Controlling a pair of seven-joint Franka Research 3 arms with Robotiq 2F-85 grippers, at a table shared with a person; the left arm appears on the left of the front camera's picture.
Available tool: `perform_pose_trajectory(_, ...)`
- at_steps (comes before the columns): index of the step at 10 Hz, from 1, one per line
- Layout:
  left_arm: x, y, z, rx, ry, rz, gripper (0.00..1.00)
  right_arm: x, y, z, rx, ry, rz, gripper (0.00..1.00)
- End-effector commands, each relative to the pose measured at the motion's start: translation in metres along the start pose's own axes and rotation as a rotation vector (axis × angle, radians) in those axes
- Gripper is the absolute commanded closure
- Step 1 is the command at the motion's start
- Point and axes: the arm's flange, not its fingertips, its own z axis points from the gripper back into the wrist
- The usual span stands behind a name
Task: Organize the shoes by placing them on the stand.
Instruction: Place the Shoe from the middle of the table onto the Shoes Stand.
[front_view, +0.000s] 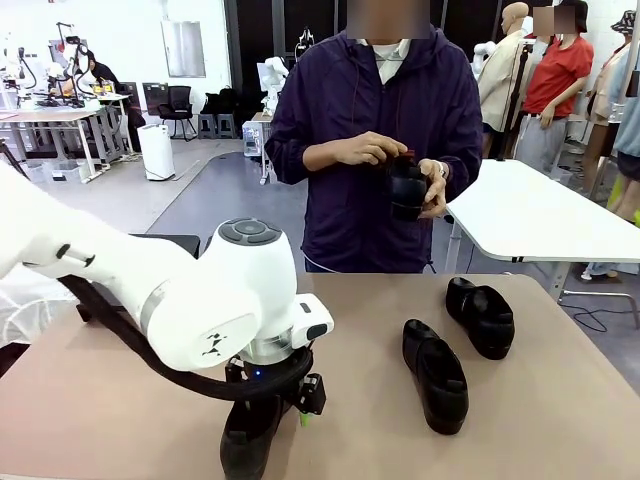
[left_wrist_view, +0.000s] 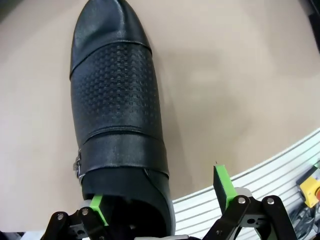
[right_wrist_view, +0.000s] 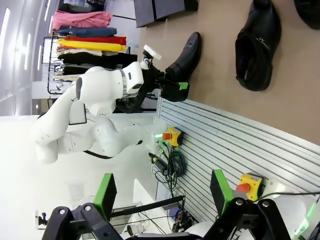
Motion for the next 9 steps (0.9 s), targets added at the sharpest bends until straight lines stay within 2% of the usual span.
perform_pose_trajectory(1,0.0106,-0.0085,-0.0058,0.042,0.011,0.029,0.00,0.0024,0.0058,0.0023,0.024,-0.009,-0.002,0.00)
perform_pose_trajectory(2,0.0122,-0.0080,-0.0055,0.045,0.021,0.033,0.00,0.0024,0.0058,0.0023,0.024,-0.009,-0.002,0.00)
perform_pose_trajectory(3,0.0126,-0.0077,-0.0058,0.070,0.031,0.041,0.58,0.0024,0.0058,0.0023,0.024,-0.009,-0.002,0.00)
perform_pose_trajectory(4,0.0132,-0.0085,-0.0056,0.079,0.031,0.039,1.00,0.0024,0.0058,0.0023,0.024,-0.009,-0.002,0.00)
perform_pose_trajectory(9,0.0143,-0.0076,-0.0042,0.097,0.029,0.041,1.00,0.0024,0.0058,0.0023,0.024,-0.009,-0.002,0.00)
